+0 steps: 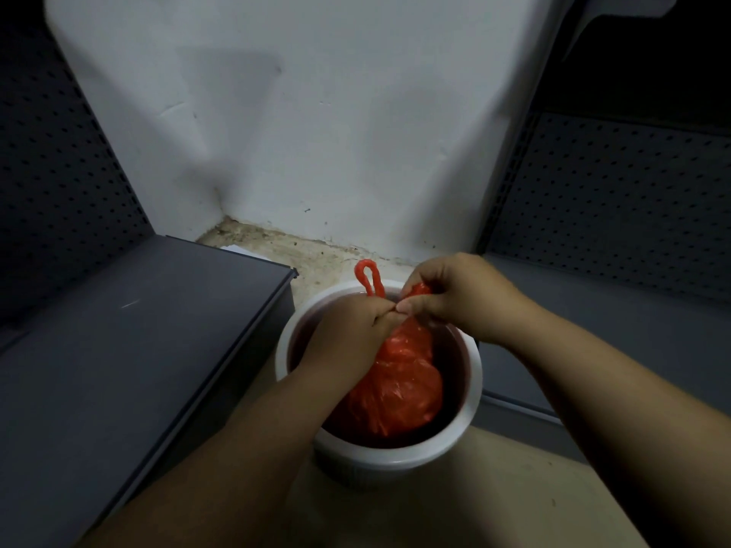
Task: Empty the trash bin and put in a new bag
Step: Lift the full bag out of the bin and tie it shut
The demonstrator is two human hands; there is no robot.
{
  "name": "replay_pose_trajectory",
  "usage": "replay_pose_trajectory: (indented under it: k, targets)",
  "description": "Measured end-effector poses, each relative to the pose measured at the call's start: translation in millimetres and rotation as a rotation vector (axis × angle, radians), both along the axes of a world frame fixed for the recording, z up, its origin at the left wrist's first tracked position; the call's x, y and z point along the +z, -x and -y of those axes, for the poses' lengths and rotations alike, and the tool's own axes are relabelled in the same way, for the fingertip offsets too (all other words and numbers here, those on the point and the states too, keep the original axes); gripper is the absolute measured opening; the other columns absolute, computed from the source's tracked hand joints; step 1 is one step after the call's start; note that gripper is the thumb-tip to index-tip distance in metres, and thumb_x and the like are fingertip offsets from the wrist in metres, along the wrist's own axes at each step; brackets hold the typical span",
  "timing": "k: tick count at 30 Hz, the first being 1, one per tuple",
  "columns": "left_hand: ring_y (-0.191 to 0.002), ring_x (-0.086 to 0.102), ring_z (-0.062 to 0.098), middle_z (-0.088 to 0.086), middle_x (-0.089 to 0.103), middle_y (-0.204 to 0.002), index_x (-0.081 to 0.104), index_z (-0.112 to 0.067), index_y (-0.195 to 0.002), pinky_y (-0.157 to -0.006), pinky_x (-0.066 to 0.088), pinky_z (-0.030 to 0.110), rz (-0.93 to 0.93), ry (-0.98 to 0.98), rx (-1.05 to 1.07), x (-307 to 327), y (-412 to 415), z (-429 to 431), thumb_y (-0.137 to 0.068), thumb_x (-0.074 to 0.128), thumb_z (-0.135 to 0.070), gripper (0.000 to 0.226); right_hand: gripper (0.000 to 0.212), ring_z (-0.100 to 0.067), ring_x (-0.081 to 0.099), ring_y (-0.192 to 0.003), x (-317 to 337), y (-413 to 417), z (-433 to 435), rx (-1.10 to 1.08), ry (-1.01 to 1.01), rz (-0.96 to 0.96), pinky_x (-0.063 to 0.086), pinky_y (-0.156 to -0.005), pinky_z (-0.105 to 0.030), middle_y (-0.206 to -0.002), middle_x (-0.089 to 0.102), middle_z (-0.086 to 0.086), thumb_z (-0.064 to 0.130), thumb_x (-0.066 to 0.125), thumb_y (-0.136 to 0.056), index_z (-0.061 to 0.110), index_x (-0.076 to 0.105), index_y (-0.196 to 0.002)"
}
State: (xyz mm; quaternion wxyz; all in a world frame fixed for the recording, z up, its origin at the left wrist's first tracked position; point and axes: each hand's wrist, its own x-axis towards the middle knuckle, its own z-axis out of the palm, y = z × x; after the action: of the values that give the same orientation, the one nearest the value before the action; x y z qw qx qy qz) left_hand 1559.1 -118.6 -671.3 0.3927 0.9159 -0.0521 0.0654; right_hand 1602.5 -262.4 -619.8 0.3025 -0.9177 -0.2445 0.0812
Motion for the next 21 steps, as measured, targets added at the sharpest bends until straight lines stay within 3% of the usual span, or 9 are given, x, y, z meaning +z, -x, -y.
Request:
replay_pose_trajectory:
  k: [4, 8, 10, 11, 14, 16, 18, 19, 21]
  targets:
    - [-0.065, 0.051, -0.001, -0.013, 0.054, -0.067, 0.061, -0.021, -0.071, -0.061, 0.032, 0.018, -0.047, 0.050, -0.067, -3.6, 0.9, -5.6, -0.093, 0.049, -0.030, 0.026, 0.016, -0.017, 0.053, -0.052, -3.6, -5.5, 4.3, -0.192, -0.443, -0.127, 0.045, -0.057, -0.029, -0.062, 0.062, -0.011, 0.013, 0.069, -0.083, 0.014, 0.066, -0.067]
    - [-0.077, 0.049, -0.010, -0.024, 0.052, -0.079, 0.062, -0.028, -0.110, -0.069, 0.033, 0.009, -0.037, 0.041, -0.106, -7.3, 3.9, -9.6, -0.096, 0.040, -0.022, 0.026, 0.018, -0.008, 0.047, -0.044, -18.4, -6.5, -0.9, -0.429, -0.970, -0.365, 0.045, -0.044, -0.016, -0.061, 0.053, -0.007, 0.003, 0.058, -0.090, 0.006, 0.059, -0.072]
    - [-0.075, 0.050, -0.010, -0.021, 0.053, -0.075, 0.063, -0.026, -0.105, -0.070, 0.034, 0.013, -0.006, -0.003, -0.089, -10.1, 4.6, -10.4, -0.097, 0.038, -0.020, 0.027, 0.020, -0.008, 0.049, -0.043, -29.4, -4.0, -7.0, -0.513, -1.210, -0.540, 0.047, -0.042, -0.014, -0.060, 0.053, -0.008, 0.001, 0.054, -0.092, 0.005, 0.059, -0.073]
    - [-0.073, 0.050, -0.009, -0.019, 0.053, -0.073, 0.064, -0.025, -0.099, -0.069, 0.034, 0.013, 0.022, -0.014, -0.059, -11.7, 5.2, -10.5, -0.097, 0.038, -0.020, 0.027, 0.023, -0.010, 0.049, -0.045, -35.9, -2.0, -9.2, -0.523, -1.235, -0.594, 0.047, -0.043, -0.015, -0.060, 0.054, -0.008, 0.001, 0.052, -0.092, 0.006, 0.060, -0.072]
    - [-0.070, 0.050, -0.006, -0.015, 0.058, -0.071, 0.066, -0.022, -0.110, -0.067, 0.033, 0.008, 0.099, 0.015, 0.060, -12.4, 5.6, -10.4, -0.097, 0.040, -0.021, 0.029, 0.022, -0.013, 0.055, -0.052, -54.3, 3.6, -12.8, -0.435, -0.887, -0.580, 0.048, -0.053, -0.021, -0.068, 0.063, -0.007, 0.000, 0.053, -0.089, 0.010, 0.063, -0.073]
    - [-0.075, 0.056, 0.003, -0.005, 0.068, -0.081, 0.064, -0.023, -0.117, -0.068, 0.034, 0.006, 0.132, 0.020, 0.102, -11.3, 4.7, -10.0, -0.096, 0.044, -0.019, 0.030, 0.023, -0.015, 0.066, -0.070, -60.6, 7.2, -14.8, -0.289, -0.565, -0.492, 0.056, -0.073, -0.031, -0.081, 0.071, -0.006, 0.001, 0.056, -0.086, 0.018, 0.071, -0.080]
    - [-0.080, 0.062, 0.008, -0.002, 0.072, -0.089, 0.066, -0.022, -0.115, -0.070, 0.038, 0.007, 0.131, 0.071, 0.120, -10.3, 3.3, -8.8, -0.093, 0.049, -0.016, 0.028, 0.016, -0.015, 0.065, -0.082, -61.5, 11.0, -19.0, -0.138, -0.330, -0.359, 0.051, -0.084, -0.028, -0.090, 0.072, -0.004, 0.004, 0.062, -0.084, 0.015, 0.074, -0.087]
    - [-0.079, 0.063, 0.007, -0.005, 0.071, -0.087, 0.067, -0.022, -0.112, -0.069, 0.039, 0.008, 0.119, 0.103, 0.136, -9.5, 3.3, -7.7, -0.091, 0.053, -0.015, 0.026, 0.010, -0.016, 0.063, -0.081, -61.2, 12.6, -22.1, -0.088, -0.244, -0.270, 0.049, -0.079, -0.023, -0.089, 0.071, -0.007, 0.007, 0.065, -0.083, 0.008, 0.074, -0.088]
    - [-0.071, 0.061, 0.004, -0.015, 0.063, -0.075, 0.065, -0.024, -0.099, -0.062, 0.039, 0.010, 0.104, 0.132, 0.185, -9.6, 3.7, -5.7, -0.088, 0.059, -0.016, 0.015, 0.020, -0.018, 0.055, -0.067, -62.0, 13.9, -26.8, -0.066, -0.160, -0.131, 0.040, -0.061, -0.018, -0.075, 0.064, -0.015, 0.013, 0.068, -0.083, -0.005, 0.065, -0.076]
